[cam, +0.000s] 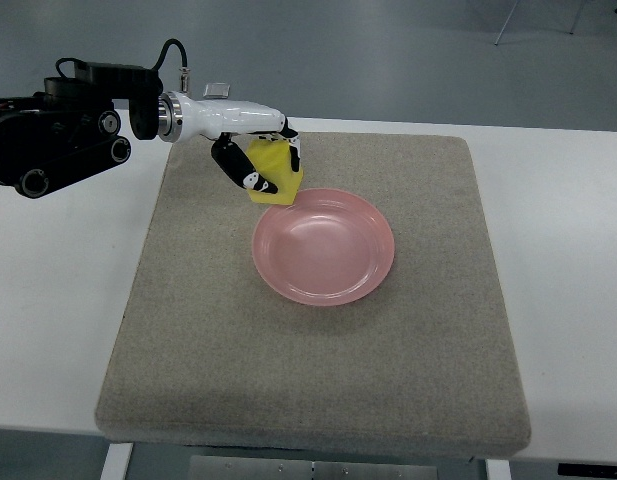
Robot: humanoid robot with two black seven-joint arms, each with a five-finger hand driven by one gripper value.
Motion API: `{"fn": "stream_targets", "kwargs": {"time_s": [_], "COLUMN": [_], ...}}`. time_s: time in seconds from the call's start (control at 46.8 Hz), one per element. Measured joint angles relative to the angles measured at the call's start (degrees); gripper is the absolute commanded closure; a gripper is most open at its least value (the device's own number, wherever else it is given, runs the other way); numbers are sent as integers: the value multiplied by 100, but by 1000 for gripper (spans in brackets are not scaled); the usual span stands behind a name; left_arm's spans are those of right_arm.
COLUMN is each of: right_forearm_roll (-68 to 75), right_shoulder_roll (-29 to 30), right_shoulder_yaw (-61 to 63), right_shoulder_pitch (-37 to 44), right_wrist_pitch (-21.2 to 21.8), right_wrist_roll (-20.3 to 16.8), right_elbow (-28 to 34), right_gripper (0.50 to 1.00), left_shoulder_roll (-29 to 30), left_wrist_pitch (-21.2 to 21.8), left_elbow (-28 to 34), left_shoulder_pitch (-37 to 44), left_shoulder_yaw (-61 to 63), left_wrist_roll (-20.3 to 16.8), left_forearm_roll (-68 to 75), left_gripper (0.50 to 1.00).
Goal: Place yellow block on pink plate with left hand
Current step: 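Carry the cube with the left hand over the pink plate and lower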
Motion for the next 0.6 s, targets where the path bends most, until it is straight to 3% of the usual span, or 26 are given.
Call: {"fn": "stream_targets", "kwargs": {"time_s": [0.214, 0.598], "right_forearm_roll": [0, 0], "right_shoulder_roll": [0, 0], "right_shoulder_yaw": [-5, -3], "right_shoulder_pitch": [0, 1], "right_wrist_pitch": [0, 0], "right_wrist_roll": [0, 2], "right_elbow": [4, 3], "right_gripper": [576, 576], "left_shoulder_roll": [-169, -617], "left_wrist_pitch": [-9, -16], "left_elbow": [-224, -35], "left_shoulder_pitch": [-21, 85], "left_shoulder_yaw": [33, 99], "left_wrist_roll": [2, 2], "left_forearm_roll": [28, 28], "left_gripper": [1000, 1000]}}
